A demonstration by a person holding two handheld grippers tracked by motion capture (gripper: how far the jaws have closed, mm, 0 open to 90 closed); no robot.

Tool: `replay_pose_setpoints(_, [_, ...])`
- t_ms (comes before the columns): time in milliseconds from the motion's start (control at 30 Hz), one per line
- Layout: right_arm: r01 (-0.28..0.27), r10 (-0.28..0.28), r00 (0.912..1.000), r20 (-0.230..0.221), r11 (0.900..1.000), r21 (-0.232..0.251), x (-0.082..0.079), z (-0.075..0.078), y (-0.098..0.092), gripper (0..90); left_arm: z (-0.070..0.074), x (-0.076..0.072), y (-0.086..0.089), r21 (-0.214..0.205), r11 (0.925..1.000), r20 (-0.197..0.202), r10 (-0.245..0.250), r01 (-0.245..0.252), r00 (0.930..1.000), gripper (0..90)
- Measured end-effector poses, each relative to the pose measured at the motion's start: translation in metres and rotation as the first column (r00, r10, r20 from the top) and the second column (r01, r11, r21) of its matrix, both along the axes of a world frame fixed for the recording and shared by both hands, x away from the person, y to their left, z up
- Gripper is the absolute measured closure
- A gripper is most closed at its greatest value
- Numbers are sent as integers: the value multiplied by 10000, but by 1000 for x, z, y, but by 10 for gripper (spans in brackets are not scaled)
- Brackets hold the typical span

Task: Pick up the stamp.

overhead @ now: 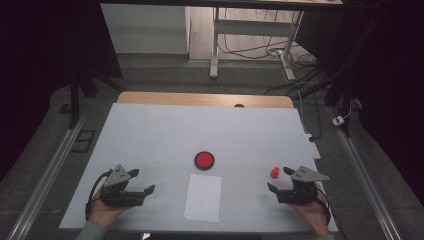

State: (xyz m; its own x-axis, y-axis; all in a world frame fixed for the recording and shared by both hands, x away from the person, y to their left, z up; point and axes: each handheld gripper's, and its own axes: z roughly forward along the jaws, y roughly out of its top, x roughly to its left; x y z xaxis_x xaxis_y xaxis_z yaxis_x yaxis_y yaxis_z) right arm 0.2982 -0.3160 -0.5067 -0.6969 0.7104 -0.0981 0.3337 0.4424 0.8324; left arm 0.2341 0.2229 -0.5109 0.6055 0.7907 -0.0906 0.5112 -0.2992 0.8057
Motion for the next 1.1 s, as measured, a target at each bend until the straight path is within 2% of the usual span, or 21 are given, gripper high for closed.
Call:
replay_pose_setpoints(267, [20,-20,10000,-11,9996,266,-4,0,-3,172,0,2,1,78,10000,81,35,-35,10000,178])
replay_pose_setpoints(533, [4,-4,10000,-2,9995,325,-3,2,-4,191,-1,5,2,113,9999,-6,96,-96,10000,178])
replay_pose_setpoints(767, [-137,136,9999,25,9996,243,-3,4,-1,214,-1,4,3,134,9997,97,222,-223,9997,178])
replay_pose_setpoints(1100, [-111,110,9999,17,9994,323,-2,9,3,240,-2,5,-1,234,9996,48,139,-140,9999,176])
